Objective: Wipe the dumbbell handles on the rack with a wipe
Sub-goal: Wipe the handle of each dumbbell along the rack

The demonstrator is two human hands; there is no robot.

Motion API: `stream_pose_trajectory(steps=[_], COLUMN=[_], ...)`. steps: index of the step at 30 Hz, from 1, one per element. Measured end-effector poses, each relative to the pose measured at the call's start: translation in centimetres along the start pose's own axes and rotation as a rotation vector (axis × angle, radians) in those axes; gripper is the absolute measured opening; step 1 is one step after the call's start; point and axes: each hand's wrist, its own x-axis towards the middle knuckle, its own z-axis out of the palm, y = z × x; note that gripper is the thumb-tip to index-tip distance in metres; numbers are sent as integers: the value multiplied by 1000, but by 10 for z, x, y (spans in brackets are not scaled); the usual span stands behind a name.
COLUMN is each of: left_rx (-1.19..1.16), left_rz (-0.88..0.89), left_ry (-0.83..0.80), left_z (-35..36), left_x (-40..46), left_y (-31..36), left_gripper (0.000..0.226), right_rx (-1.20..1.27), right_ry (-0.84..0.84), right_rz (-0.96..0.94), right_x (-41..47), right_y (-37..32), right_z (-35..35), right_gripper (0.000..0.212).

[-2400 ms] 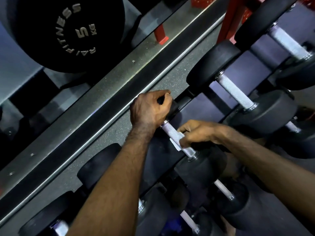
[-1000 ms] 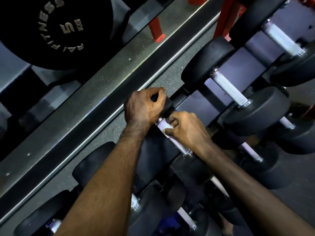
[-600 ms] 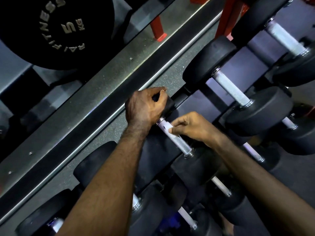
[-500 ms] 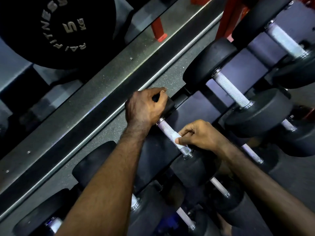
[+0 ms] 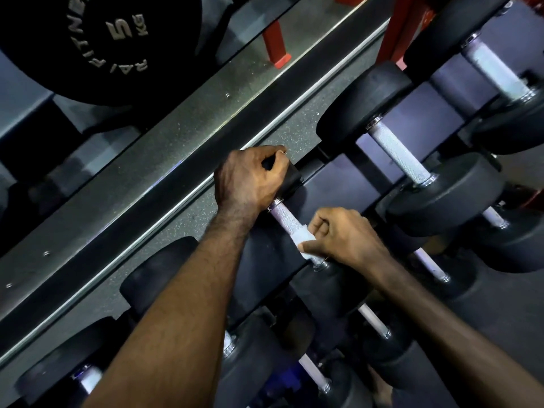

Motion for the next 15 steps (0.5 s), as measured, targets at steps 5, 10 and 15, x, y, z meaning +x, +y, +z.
stream_pose_trajectory(steps=[5,10,15], left_rx=[16,-13,-4], left_rz=[8,-4,12], left_ry=[-13,12,7], left_z=[-1,-1,0], left_x=[0,0,1], left_y=[0,-1,-2], left_gripper=[35,38,37], right_rx=[-82,-154,-176], right_ry=[218,306,444], right_rz=[-111,-76,-122], right_x=[15,-5,14], right_y=[-35,-19,-49], right_z=[17,30,41], right_gripper=[40,33,31])
